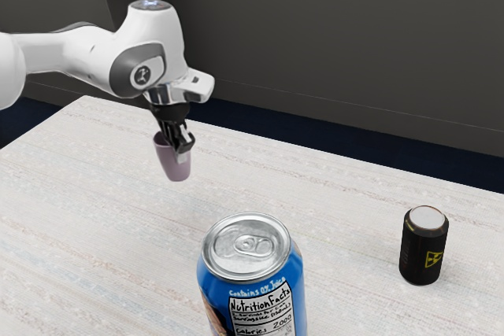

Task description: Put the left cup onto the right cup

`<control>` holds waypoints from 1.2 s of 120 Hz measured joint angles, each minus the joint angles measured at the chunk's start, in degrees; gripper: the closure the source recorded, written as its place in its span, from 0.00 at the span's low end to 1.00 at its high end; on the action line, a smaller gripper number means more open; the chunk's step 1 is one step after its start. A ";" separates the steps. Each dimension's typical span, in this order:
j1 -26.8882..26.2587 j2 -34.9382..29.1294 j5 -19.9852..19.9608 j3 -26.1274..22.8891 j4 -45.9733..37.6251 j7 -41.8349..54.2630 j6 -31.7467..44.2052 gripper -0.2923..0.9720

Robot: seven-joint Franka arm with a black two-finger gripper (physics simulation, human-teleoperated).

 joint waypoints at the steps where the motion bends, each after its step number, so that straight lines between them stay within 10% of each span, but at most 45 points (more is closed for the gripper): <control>1: 0.38 -0.28 0.04 -0.62 -0.28 -0.18 0.04 0.85; 65: 34.19 -10.58 -12.89 -45.92 -3.70 -8.60 -0.14 0.85; 144: 47.75 -21.40 -26.65 -57.61 -8.21 -12.54 -2.68 0.85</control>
